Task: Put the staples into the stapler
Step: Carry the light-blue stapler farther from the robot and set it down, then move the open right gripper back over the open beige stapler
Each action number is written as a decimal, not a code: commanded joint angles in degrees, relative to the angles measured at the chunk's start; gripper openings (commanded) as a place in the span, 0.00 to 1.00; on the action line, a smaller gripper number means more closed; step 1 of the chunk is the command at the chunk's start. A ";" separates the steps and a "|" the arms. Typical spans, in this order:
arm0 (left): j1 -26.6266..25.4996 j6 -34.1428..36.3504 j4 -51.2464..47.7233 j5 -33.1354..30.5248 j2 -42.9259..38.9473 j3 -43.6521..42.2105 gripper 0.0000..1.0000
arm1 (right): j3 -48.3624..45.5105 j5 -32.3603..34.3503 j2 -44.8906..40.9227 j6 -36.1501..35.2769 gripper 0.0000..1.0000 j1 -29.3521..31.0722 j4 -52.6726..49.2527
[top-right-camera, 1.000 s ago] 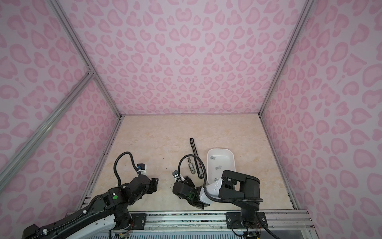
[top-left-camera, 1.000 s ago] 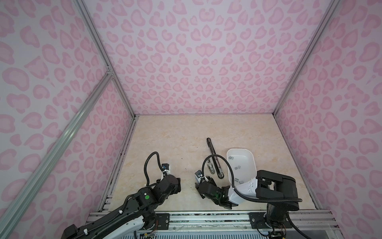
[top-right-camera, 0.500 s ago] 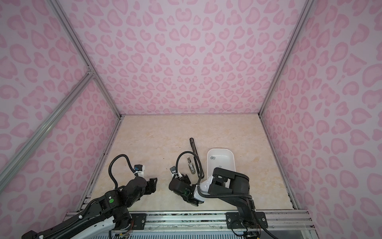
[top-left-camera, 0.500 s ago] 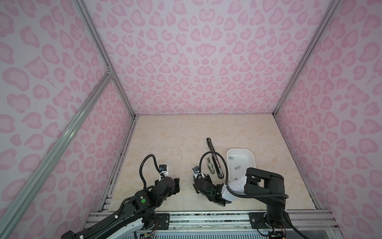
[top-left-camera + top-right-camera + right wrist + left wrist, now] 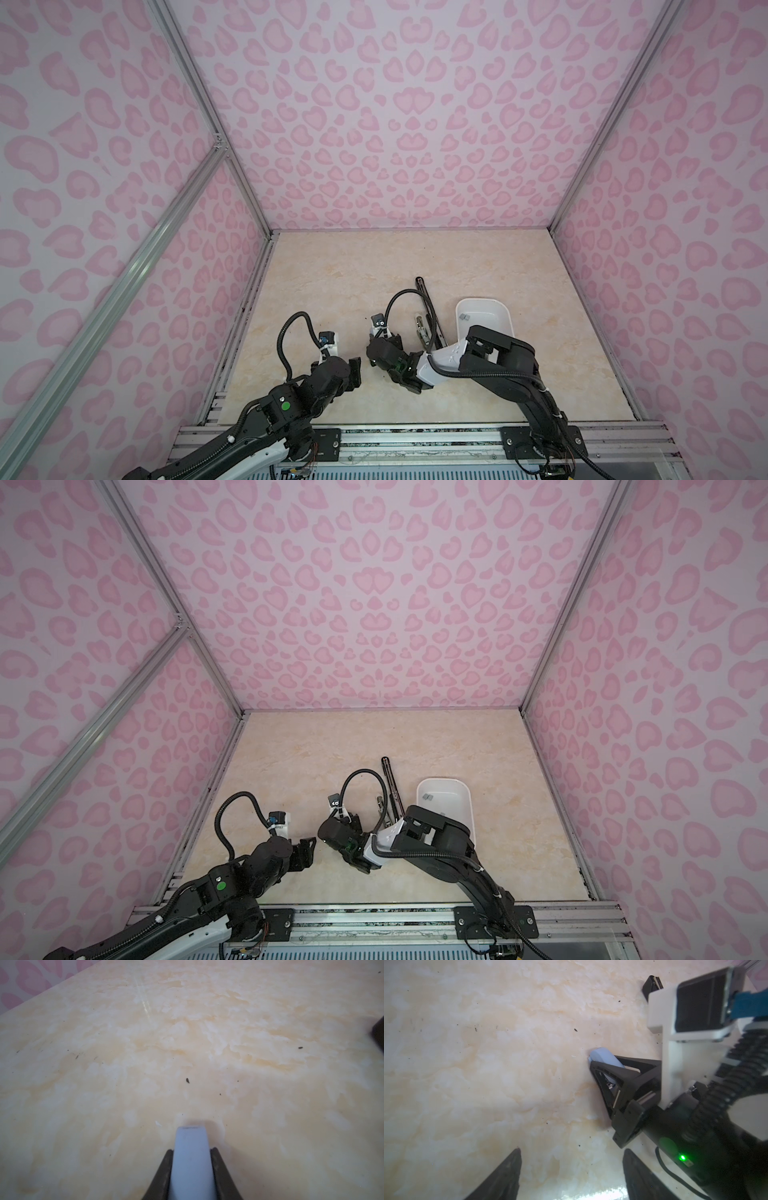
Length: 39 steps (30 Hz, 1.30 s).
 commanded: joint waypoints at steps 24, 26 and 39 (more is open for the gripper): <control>-0.18 0.73 1.48 2.08 -7.89 -2.21 0.78 | -8.10 4.53 -19.80 -1.69 0.59 3.29 -13.99; -0.13 0.68 1.50 2.12 -7.83 -2.29 0.78 | -12.40 4.30 -23.84 -3.01 0.59 3.12 -13.00; -0.13 -0.13 1.76 2.52 -7.16 -2.40 0.77 | -21.03 3.92 -27.64 -5.12 0.58 -2.91 -15.25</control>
